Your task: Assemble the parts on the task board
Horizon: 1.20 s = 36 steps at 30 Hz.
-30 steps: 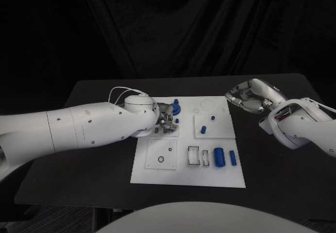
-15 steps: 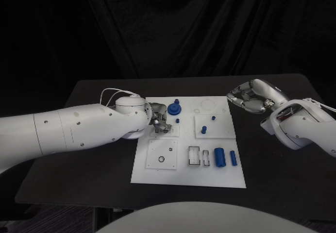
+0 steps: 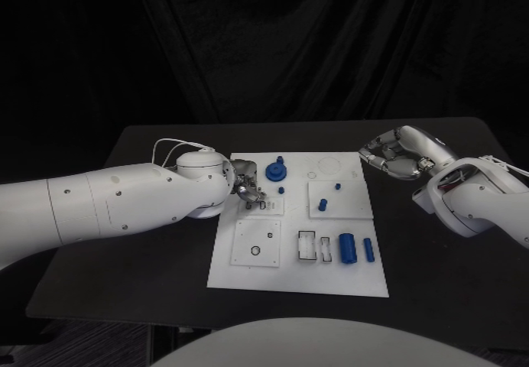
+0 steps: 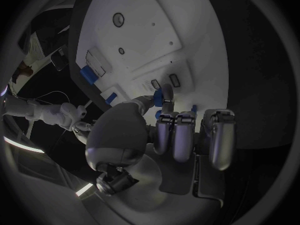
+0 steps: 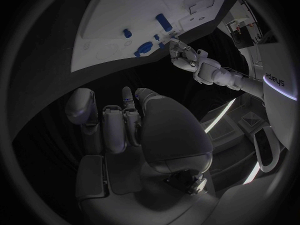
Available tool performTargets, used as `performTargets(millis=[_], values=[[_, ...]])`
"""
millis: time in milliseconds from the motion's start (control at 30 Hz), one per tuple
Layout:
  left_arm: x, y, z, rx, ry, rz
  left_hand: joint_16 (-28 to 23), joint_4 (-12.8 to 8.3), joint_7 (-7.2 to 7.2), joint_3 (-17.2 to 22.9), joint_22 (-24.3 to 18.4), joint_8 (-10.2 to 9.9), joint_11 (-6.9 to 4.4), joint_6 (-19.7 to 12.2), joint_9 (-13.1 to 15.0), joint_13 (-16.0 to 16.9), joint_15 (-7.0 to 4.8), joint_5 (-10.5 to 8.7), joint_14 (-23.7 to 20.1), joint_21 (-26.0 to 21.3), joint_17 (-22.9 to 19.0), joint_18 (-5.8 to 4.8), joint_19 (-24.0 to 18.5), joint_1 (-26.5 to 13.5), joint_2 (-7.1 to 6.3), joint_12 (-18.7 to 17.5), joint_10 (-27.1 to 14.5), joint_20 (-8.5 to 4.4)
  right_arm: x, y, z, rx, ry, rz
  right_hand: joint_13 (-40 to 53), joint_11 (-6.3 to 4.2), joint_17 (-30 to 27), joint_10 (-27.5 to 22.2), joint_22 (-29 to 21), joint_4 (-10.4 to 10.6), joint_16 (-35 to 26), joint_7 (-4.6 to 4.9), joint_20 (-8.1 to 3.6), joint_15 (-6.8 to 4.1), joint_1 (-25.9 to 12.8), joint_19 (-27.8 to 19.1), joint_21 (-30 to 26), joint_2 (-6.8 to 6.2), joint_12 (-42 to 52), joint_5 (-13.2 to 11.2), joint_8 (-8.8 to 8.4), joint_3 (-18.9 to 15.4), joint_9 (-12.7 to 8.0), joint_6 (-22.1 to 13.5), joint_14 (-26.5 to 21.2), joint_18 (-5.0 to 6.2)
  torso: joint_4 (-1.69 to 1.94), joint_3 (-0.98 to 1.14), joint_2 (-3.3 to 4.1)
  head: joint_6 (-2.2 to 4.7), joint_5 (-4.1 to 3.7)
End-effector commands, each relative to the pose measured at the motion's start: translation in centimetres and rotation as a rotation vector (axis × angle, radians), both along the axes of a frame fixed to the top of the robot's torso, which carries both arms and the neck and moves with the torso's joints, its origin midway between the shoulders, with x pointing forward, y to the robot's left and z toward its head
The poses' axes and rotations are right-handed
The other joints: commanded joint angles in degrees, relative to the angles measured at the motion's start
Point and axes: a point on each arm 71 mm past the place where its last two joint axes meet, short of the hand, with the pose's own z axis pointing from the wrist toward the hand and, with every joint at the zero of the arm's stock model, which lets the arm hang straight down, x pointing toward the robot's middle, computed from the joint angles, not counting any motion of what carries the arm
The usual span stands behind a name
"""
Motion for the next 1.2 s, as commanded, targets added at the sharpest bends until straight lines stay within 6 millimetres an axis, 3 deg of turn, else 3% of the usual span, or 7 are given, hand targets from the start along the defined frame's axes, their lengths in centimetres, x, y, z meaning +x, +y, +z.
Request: performTargets(millis=[33,200,533,1200], values=[[0.0,0.2,0.1,-0.054,-0.007,0.066,0.15,0.05,-0.14,0.56,11.00,-0.38,-0.37,0.57,0.18,15.07,-0.25,-0.29,5.95,0.01,15.07,0.06,2.58,-1.07,0.02,0.20,5.95,-0.43,0.0,-0.1,-0.2,-0.009,0.016,-0.008,5.36,0.06,2.84,-0.33,6.83,0.03,-0.21,-0.16,-0.02,-0.23,0.25,0.35,-0.28,-0.13,-0.33,0.24,0.34,0.44,-0.10,0.39,0.35,1.09,-0.02,0.00,0.01,-0.01,0.06],[-0.1,0.5,-0.1,-0.110,0.025,0.116,0.15,-0.28,-0.28,1.29,11.10,-0.58,-0.51,0.83,0.41,15.07,-0.40,0.62,5.95,0.05,15.07,0.03,2.70,-1.43,-0.07,0.20,5.95,-0.57,0.0,-0.1,-0.2,-0.009,0.018,-0.010,5.26,0.06,2.75,-0.45,6.77,0.02,-0.29,-0.16,-0.02,-0.22,0.27,0.25,-0.52,-0.14,-0.40,0.29,0.34,0.47,-0.10,0.39,0.30,1.13,-0.11,0.02,0.03,-0.01,0.41],[-0.3,0.7,-0.5,-0.146,0.035,0.146,0.15,-0.59,-0.28,1.65,10.91,-0.77,-0.52,0.74,0.51,15.07,-0.43,0.95,5.95,-0.10,15.07,0.09,2.54,-1.50,-0.12,0.20,5.95,-0.62,-0.1,-0.1,-0.2,-0.009,0.021,-0.013,5.20,0.06,2.67,-0.53,6.75,0.01,-0.36,-0.16,-0.02,-0.22,0.31,0.21,-0.62,-0.17,-0.45,0.36,0.34,0.51,-0.10,0.39,0.25,1.15,-0.04,0.11,0.03,-0.01,0.33],[-0.8,0.6,-1.5,-0.164,0.050,0.143,0.15,-0.55,-0.25,1.92,10.76,-0.84,-0.51,0.90,0.58,15.07,-0.44,1.11,5.95,-0.23,15.07,0.14,2.40,-1.72,0.10,0.20,5.95,-0.64,0.0,-0.1,-0.3,-0.011,0.024,-0.016,5.19,0.06,2.65,-0.54,6.74,-0.01,-0.38,-0.16,-0.02,-0.22,0.44,0.18,-0.71,-0.23,-0.45,0.59,0.36,0.63,-0.11,0.42,0.22,1.15,-0.08,-0.02,0.05,-0.01,0.30]])
